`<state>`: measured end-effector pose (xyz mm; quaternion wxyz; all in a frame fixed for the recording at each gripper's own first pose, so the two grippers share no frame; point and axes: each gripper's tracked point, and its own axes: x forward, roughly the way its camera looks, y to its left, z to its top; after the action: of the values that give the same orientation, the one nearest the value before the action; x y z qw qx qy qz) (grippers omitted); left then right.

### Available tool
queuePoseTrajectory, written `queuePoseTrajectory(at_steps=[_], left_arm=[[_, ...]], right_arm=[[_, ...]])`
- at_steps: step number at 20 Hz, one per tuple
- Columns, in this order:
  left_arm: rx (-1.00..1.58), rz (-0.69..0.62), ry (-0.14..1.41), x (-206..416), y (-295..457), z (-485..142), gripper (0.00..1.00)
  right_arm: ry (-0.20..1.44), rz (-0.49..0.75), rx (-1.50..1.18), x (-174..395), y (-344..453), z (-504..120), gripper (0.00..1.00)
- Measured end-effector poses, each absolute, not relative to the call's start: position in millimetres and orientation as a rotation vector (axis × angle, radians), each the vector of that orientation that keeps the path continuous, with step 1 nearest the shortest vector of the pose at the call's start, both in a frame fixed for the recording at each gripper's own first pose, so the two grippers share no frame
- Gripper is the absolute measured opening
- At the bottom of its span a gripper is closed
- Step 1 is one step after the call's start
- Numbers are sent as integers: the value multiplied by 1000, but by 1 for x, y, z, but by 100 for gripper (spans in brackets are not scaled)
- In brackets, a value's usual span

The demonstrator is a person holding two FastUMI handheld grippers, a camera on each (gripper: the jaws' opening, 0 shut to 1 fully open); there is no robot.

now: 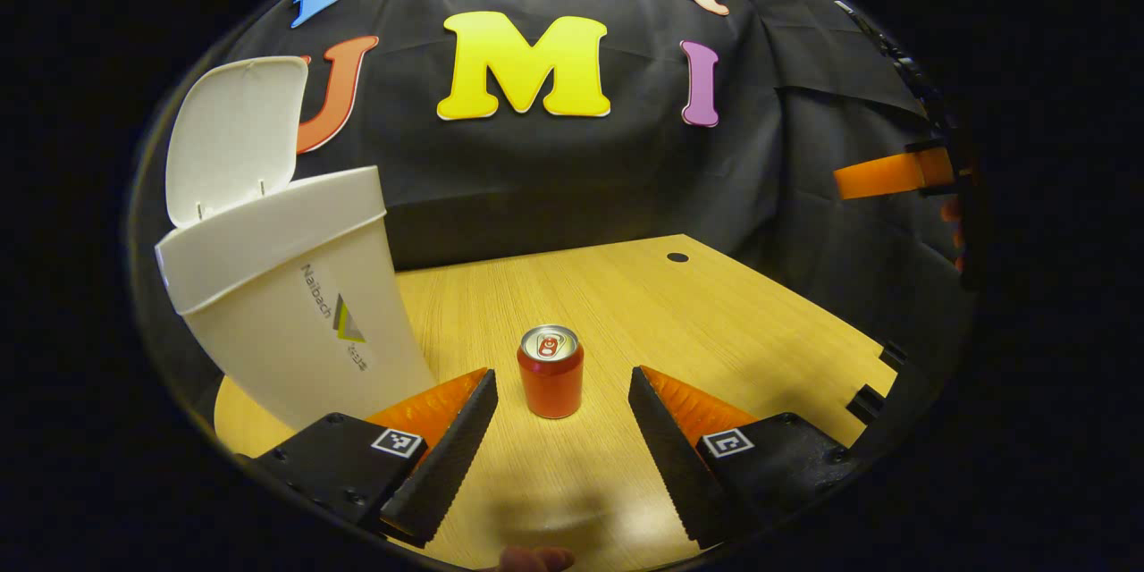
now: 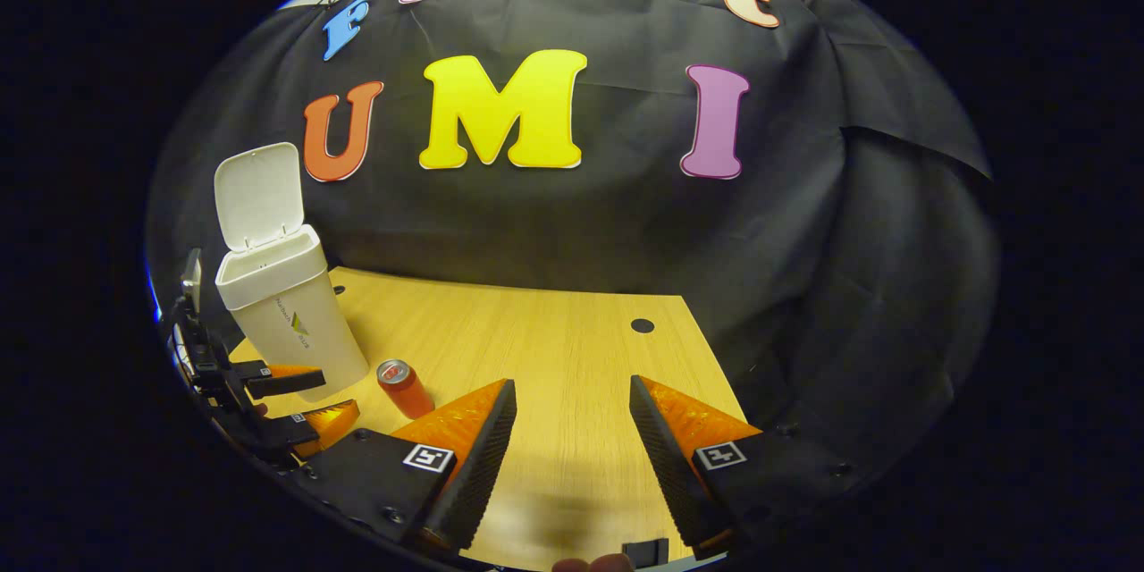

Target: Press the lid of the desktop garbage bin to open it, pick up the crumpled paper on the desktop and throw it into the bin, then pick up the pop can on the desktop and drop it into the bin, and finally close the garbage bin lid.

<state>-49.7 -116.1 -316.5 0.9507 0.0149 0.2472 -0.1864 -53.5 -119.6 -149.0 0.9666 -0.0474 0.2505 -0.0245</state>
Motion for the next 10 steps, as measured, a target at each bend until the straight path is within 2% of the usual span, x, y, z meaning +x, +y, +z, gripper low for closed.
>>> queuePoseTrajectory(at_steps=[10], left_arm=[[-9,-349,611,-11,-128,-397,98]], right_arm=[[572,-84,-102,-78,-134,-167,83]])
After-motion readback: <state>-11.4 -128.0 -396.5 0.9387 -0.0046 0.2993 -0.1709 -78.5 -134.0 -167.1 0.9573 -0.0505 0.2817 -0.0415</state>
